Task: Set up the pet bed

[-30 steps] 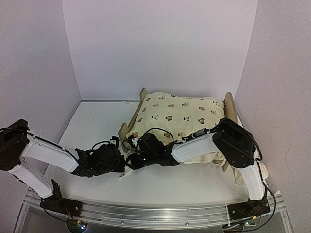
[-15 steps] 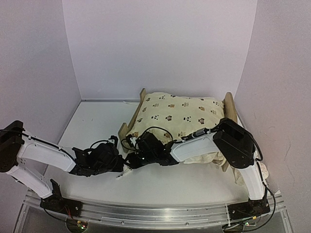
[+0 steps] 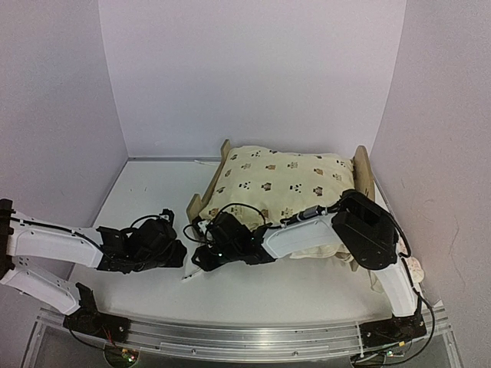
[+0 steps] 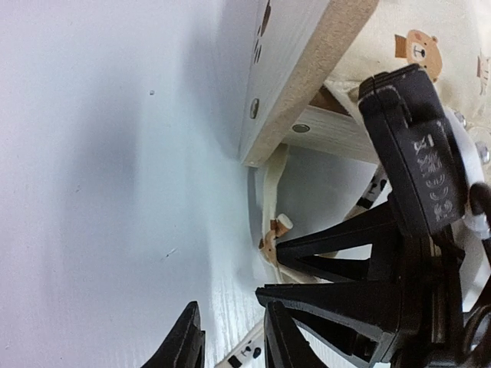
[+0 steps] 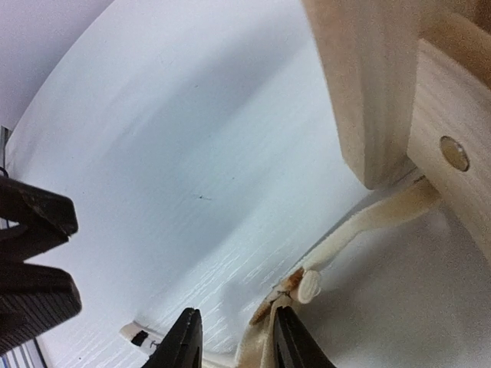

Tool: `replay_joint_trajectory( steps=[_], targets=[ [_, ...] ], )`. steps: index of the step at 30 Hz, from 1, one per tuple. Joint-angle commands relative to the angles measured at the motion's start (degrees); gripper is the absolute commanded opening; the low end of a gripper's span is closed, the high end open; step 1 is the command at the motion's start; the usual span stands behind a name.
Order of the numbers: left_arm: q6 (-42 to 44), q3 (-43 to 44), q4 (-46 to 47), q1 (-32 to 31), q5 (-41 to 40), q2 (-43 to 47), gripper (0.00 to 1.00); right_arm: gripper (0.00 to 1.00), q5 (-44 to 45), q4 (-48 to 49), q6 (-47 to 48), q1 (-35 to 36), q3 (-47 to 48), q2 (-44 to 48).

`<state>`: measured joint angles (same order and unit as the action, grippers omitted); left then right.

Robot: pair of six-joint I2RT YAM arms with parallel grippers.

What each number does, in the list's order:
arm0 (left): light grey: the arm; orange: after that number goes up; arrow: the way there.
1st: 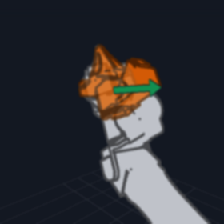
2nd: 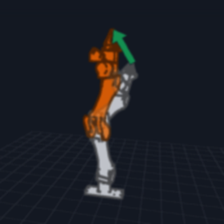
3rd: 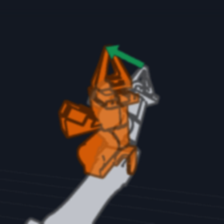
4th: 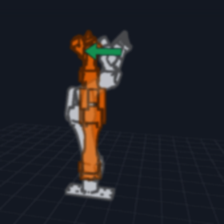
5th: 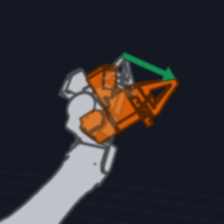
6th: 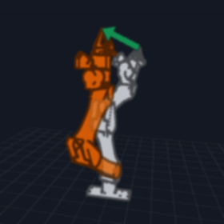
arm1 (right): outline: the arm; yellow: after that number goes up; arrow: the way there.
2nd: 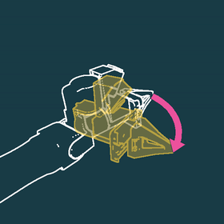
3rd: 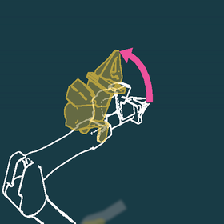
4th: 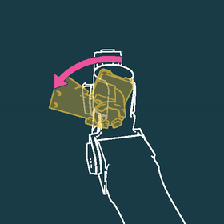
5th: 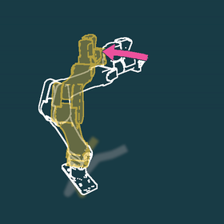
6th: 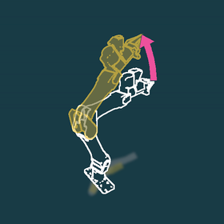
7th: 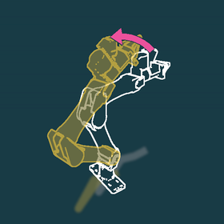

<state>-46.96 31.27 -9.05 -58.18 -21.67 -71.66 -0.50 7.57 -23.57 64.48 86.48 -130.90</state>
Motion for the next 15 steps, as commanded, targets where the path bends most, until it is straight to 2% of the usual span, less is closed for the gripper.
replay_joint_trajectory(
  steps=[1, 9, 11, 15],
  targets=[
    [-0.3, 1.2, -3.0, 0.7, -0.8, 1.4, 0.28, 0.35, 4.1, -2.8, 3.2, 1.1, 2.9, -1.7],
    [0.1, 0.8, -2.1, 0.8, -0.2, 1.0, 0.27, 0.34, 9.2, -5.0, 6.3, 1.9, 4.5, -3.1],
    [0.1, 0.7, -1.8, 0.9, -0.2, 0.9, 0.27, 0.31, 9.7, -5.2, 6.4, 2.0, 4.7, -3.5],
    [0.3, 0.4, -1.3, 0.9, 0.0, 0.7, 0.26, 0.18, 10.3, -5.2, 6.5, 2.1, 4.9, -4.2]
  ],
)
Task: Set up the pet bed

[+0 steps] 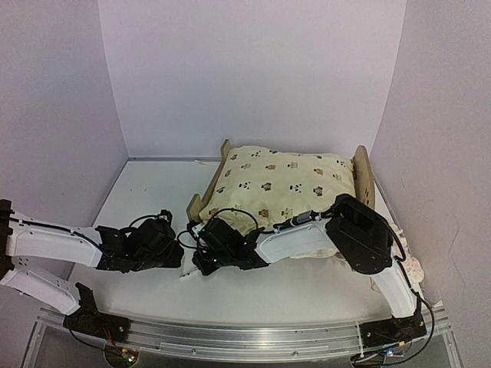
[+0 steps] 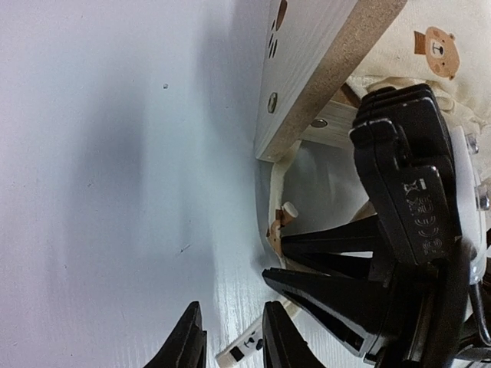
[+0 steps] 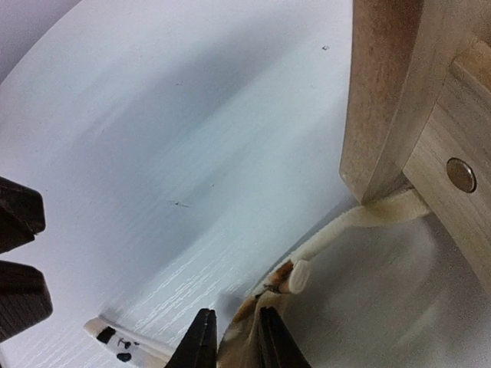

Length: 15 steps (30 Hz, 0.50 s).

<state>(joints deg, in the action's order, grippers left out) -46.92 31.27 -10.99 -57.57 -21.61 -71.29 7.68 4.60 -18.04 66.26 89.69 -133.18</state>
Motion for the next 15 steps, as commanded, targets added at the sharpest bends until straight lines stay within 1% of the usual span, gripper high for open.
replay_joint_trajectory(
  steps=[1, 3, 7, 10, 13, 15],
  targets=[
    [0.3, 0.3, 1.0, 0.3, 0.1, 0.2, 0.26, 0.14, 2.2, -2.3, 0.9, 0.2, 1.7, -2.0],
    [0.7, 0.0, 1.6, 0.4, 0.4, 0.0, 0.26, 0.09, 2.2, -2.3, 1.1, 0.3, 1.7, -2.2],
    [2.6, -1.6, 5.6, 1.9, 4.7, 0.2, 0.26, 0.00, 0.5, -0.2, 1.5, 0.2, 0.3, -1.4],
    [4.9, -3.9, 10.8, 3.6, 10.8, 1.4, 0.27, 0.00, -3.0, 3.0, 1.0, -0.2, -1.9, 0.3],
    [6.7, -6.3, 16.6, 5.1, 15.3, 2.9, 0.30, 0.00, -6.8, 6.2, -0.8, -1.1, -3.6, 1.7],
    [7.3, -7.6, 18.6, 6.7, 17.8, 3.3, 0.31, 0.00, -9.5, 7.8, -2.4, -1.9, -4.5, 2.3]
  ],
)
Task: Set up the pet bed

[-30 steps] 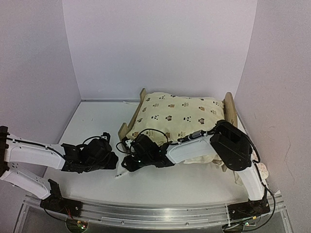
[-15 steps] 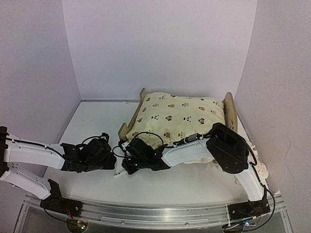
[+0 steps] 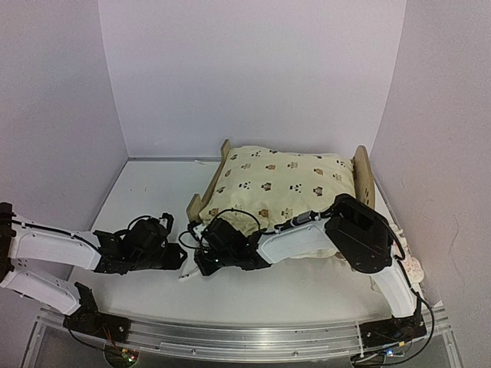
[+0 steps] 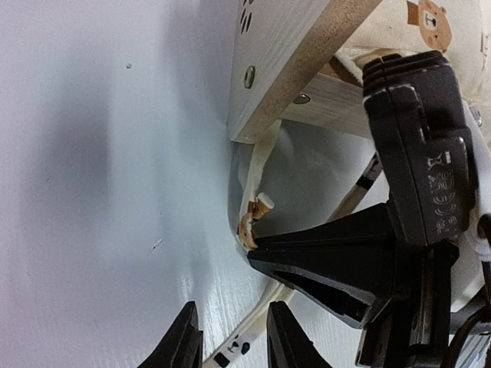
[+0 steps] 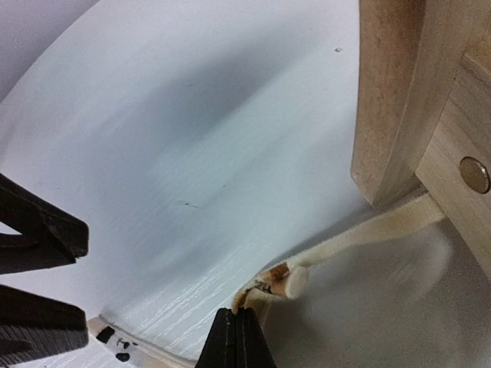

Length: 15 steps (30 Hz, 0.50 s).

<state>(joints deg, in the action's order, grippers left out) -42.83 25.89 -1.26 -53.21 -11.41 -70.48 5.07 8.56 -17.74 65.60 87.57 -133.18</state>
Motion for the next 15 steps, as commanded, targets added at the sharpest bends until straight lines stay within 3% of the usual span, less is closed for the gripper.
replay_joint_trajectory(
  steps=[1, 15],
  targets=[
    [3.5, -2.8, 9.8, 3.4, 8.9, 2.4, 0.30, 0.00, -8.2, 4.9, -3.6, -1.8, -2.9, 2.5],
    [5.0, -6.0, 20.3, 11.1, 22.6, -3.2, 0.26, 0.00, -19.2, 18.2, -15.4, -7.4, -8.3, 3.0]
  ],
)
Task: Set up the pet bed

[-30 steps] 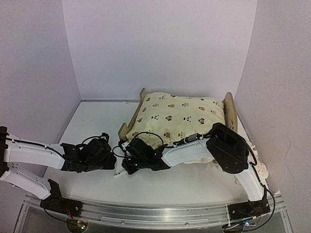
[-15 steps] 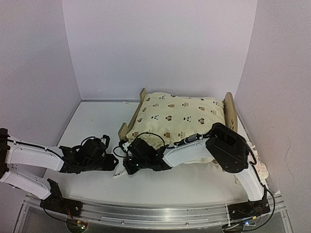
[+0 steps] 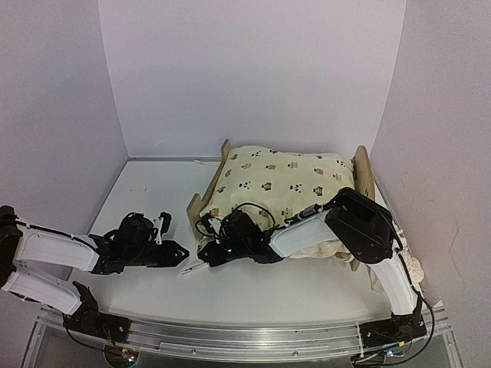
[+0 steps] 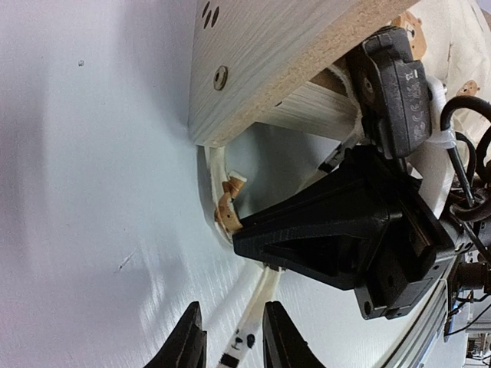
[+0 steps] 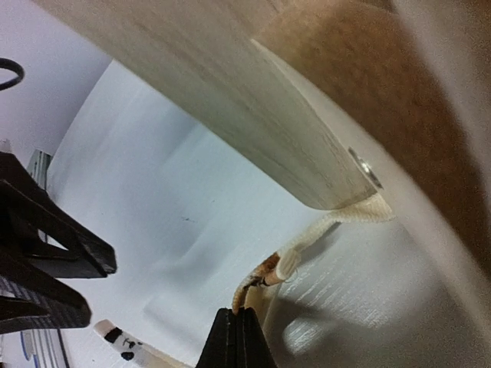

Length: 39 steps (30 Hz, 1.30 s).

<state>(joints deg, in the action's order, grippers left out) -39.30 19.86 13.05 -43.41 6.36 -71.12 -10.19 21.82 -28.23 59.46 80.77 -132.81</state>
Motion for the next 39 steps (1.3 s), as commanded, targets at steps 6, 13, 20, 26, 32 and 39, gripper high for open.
replay_joint_trajectory(
  steps=[6, 13, 20, 26, 32, 39],
  targets=[
    [1.2, 0.8, 8.3, 1.7, 5.1, -5.4, 0.26, 0.00, -5.2, 6.8, -5.2, -1.4, -2.7, 4.5],
    [-2.1, -0.8, 14.3, 3.5, 7.6, -5.8, 0.24, 0.00, -5.8, 9.8, -7.7, -2.2, -4.8, 6.6],
    [-4.9, -4.0, 22.5, 7.0, 13.6, -4.5, 0.24, 0.00, -8.1, 13.7, -14.0, -3.8, -4.9, 6.7],
    [-8.0, -6.3, 30.1, 8.9, 18.5, -4.9, 0.25, 0.00, -9.6, 16.7, -18.4, -5.0, -4.9, 6.4],
    [-11.6, -6.9, 37.9, 9.8, 22.6, -7.9, 0.25, 0.00, -11.6, 20.3, -23.2, -6.1, -5.2, 6.1],
    [-14.8, -6.7, 38.4, 9.9, 21.6, -8.8, 0.30, 0.00, -12.5, 22.7, -25.8, -6.7, -5.4, 6.4]
  ],
)
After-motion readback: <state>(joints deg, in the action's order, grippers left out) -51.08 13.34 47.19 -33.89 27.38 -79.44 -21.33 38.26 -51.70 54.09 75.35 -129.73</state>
